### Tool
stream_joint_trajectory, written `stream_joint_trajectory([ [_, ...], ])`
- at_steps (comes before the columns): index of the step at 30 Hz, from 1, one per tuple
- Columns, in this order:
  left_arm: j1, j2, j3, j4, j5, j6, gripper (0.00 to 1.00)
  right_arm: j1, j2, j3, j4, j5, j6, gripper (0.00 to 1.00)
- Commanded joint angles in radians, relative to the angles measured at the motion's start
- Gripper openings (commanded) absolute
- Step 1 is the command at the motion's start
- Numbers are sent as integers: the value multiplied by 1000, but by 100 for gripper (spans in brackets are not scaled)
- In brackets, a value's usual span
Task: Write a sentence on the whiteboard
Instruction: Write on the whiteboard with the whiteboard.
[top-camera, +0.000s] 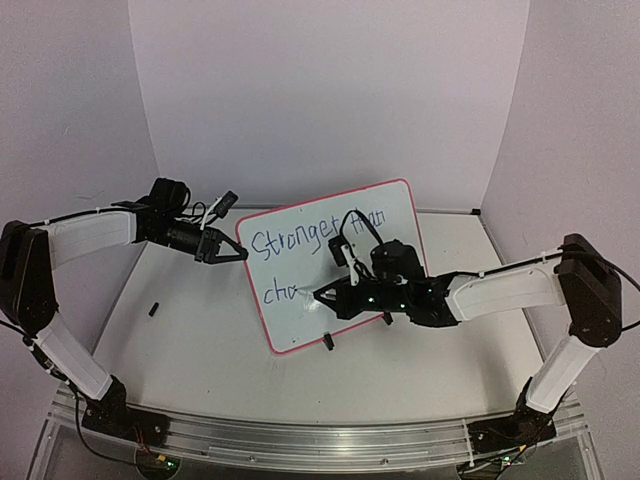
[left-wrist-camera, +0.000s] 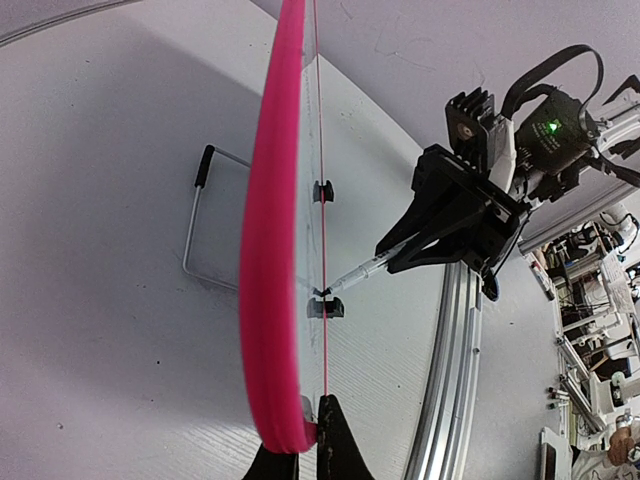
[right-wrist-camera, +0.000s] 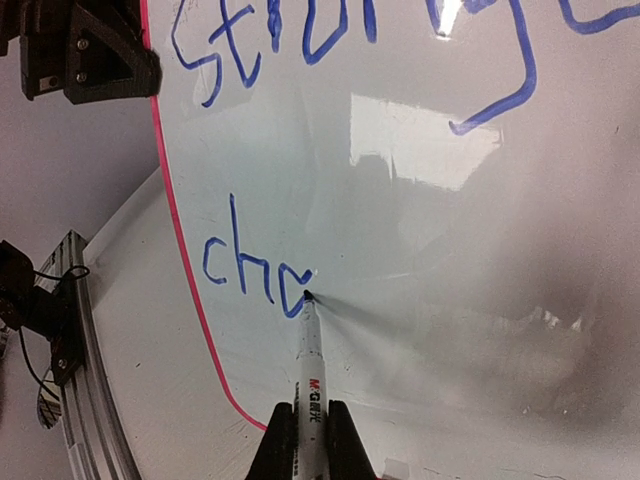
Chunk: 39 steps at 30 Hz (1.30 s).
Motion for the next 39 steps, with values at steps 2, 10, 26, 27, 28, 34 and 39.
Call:
stream_joint_trajectory([
  [2, -30, 5, 26, 4, -39, 67, 0, -4, -13, 54, 6, 44, -26, 0],
  [10, -30, 8, 27, 3, -39, 67, 0, -4, -5, 42, 5, 32, -21, 0],
  [26, -30, 14, 26, 6, -38, 68, 0, -4, -17, -29, -4, 17, 9, 0],
  [27, -30, 15, 26, 5, -37, 67, 0, -4, -23, -32, -8, 20, 10, 0],
  [28, -30, 16, 26, 5, -36, 66, 0, -4, -28, -34, -12, 24, 9, 0],
  [34, -30, 15, 26, 5, -36, 65, 0, -5, -69, -12, -42, 91, 2, 0],
  [39, -30, 12, 26, 5, -37, 67, 0, -4, -102, 22, -42, 89, -11, 0],
])
